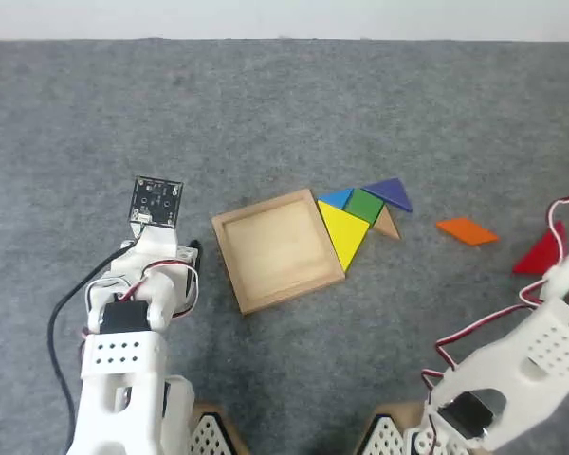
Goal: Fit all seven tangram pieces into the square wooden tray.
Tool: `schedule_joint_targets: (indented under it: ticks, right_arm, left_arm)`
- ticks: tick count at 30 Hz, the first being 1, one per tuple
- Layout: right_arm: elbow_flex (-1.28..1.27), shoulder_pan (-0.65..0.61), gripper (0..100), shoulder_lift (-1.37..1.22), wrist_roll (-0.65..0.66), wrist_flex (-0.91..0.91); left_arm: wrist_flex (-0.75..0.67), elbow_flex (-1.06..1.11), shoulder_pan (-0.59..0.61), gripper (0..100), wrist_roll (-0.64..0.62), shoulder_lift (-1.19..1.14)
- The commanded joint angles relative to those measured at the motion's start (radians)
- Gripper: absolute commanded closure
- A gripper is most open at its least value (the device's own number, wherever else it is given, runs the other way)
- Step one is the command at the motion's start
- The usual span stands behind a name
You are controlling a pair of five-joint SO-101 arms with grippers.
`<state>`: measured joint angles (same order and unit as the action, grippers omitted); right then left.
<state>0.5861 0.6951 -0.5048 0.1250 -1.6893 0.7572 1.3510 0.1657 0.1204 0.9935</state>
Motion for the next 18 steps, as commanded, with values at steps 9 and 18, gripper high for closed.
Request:
schedule_joint_targets:
  ticks: [9, 18]
  right_arm:
    - [-0.219, -0.088, 59.3, -0.035, -0.29, 0.245]
    - [-0.219, -0.127, 59.3, -0.071, -0.391, 0.375]
  left_arm:
    - [-0.018, -0.01, -0.003, 83, 0.009, -0.005]
    - [-0.018, -0.01, -0.005, 83, 0.009, -0.005]
